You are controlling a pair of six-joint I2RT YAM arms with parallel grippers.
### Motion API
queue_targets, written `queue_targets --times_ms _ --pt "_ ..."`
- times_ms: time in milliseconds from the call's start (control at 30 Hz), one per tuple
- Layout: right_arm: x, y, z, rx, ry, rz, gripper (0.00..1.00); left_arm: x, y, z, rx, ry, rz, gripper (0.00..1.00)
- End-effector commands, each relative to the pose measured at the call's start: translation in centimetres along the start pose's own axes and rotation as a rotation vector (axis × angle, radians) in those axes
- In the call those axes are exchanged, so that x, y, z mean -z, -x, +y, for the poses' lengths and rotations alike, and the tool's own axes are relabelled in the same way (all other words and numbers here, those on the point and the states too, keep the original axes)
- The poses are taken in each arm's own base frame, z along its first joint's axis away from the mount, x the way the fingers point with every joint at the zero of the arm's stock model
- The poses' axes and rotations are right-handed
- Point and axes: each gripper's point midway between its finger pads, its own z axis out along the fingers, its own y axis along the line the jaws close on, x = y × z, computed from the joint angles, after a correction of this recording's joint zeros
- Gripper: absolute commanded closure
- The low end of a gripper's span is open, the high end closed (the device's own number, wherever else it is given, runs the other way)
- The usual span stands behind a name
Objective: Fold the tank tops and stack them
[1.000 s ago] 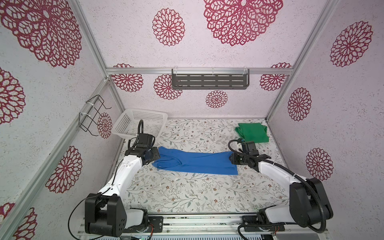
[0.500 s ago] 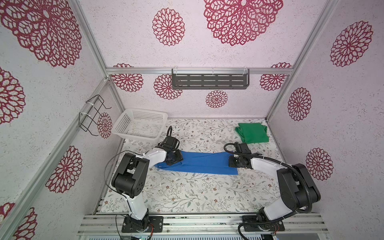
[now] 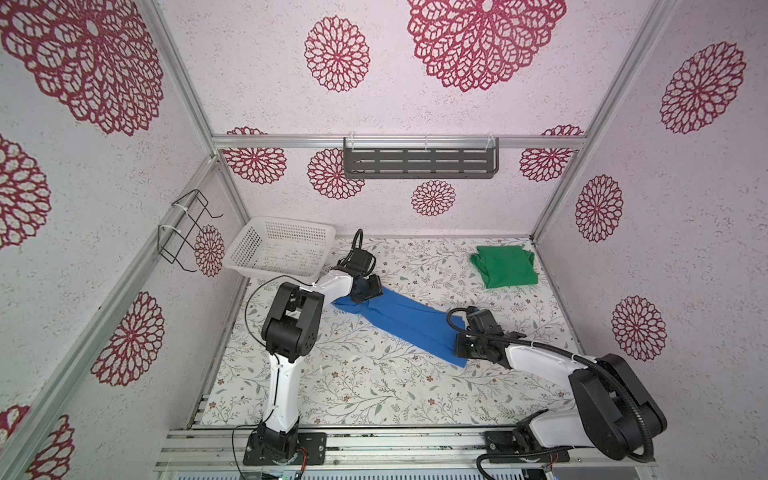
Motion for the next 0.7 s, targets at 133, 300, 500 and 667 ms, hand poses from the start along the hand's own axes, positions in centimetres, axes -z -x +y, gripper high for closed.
queue_targets --times_ms 133,300,500,667 --pt "0.6 -11.2 6.9 0.076 0.125 0.311 1.00 -6.1 -6.1 -3.5 -0.240 -0.055 0.300 0.37" --pt "3.3 -11.2 9.2 0.192 0.109 0.268 1.00 -6.5 -6.1 -6.2 -0.367 -0.116 0.301 0.34" --pt "6.6 -5.9 8.4 0.107 0.114 0.049 0.58 -2.5 -2.5 -7.5 -0.440 -0.125 0.198 0.14" --pt "7.8 -2.7 5.4 -0.007 0.092 -0.011 0.32 5.6 2.1 -10.5 -0.509 -0.134 0.002 0.00"
